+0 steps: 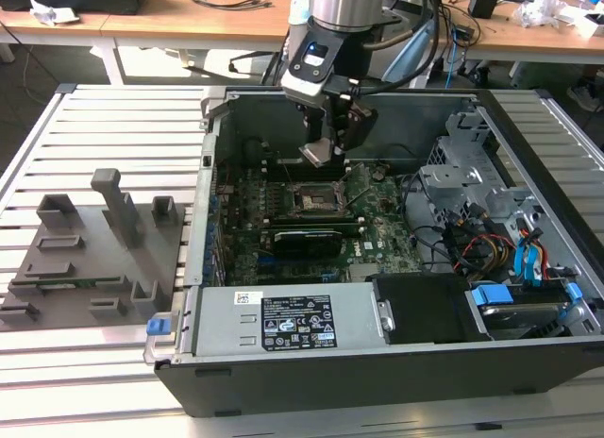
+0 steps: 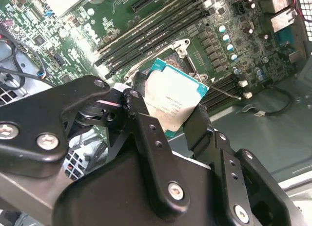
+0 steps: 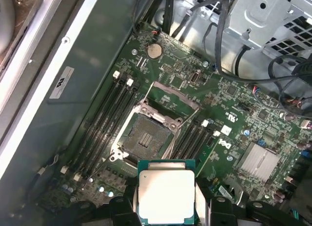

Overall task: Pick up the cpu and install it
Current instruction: 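Place the cpu into insertion slot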

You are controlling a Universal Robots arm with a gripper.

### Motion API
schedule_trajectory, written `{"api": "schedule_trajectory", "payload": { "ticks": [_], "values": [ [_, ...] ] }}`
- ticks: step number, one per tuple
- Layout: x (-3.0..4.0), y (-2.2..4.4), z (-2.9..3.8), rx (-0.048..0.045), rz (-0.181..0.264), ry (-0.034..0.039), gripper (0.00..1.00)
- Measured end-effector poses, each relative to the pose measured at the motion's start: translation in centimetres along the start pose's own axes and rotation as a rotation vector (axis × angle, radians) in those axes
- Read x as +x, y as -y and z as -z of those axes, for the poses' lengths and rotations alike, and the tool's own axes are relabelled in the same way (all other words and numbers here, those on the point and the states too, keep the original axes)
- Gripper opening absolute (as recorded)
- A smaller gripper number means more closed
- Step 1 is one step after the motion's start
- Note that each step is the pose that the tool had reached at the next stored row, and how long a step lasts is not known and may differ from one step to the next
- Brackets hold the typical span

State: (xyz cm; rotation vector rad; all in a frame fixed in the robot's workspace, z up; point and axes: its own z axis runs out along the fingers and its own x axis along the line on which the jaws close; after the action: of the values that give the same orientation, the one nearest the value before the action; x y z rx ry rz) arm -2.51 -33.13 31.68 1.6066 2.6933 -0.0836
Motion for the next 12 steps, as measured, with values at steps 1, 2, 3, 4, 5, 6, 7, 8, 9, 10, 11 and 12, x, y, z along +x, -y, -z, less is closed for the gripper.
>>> {"api": "schedule_trajectory", "payload": {
  "ticks": [1,2,3,4,5,6,7,8,9,10,11,12],
  "values": [
    [0.00,0.00,0.00,0.0003,-0.012,-0.0005,0.55],
    [0.00,0.00,0.00,0.0006,-0.023,-0.0010,0.55],
    [0.00,0.00,0.00,0.0009,-0.030,-0.0013,0.55],
    [0.00,0.00,0.00,0.0011,-0.038,-0.0017,0.55],
    [0.00,0.00,0.00,0.0017,-0.054,-0.0024,0.55],
    [0.00,0.00,0.00,0.0020,-0.065,-0.0028,0.55],
    [0.00,0.00,0.00,0.0022,-0.072,-0.0031,0.55],
    [0.00,0.00,0.00,0.0025,-0.083,-0.0036,0.55],
    [0.00,0.00,0.00,0.0031,-0.100,-0.0043,0.55],
    [0.00,0.00,0.00,0.0033,-0.107,-0.0047,0.55],
    [0.00,0.00,0.00,0.0036,-0.115,-0.0050,0.55],
    [0.00,0.00,0.00,0.0039,-0.125,-0.0054,0.55]
  ]
}}
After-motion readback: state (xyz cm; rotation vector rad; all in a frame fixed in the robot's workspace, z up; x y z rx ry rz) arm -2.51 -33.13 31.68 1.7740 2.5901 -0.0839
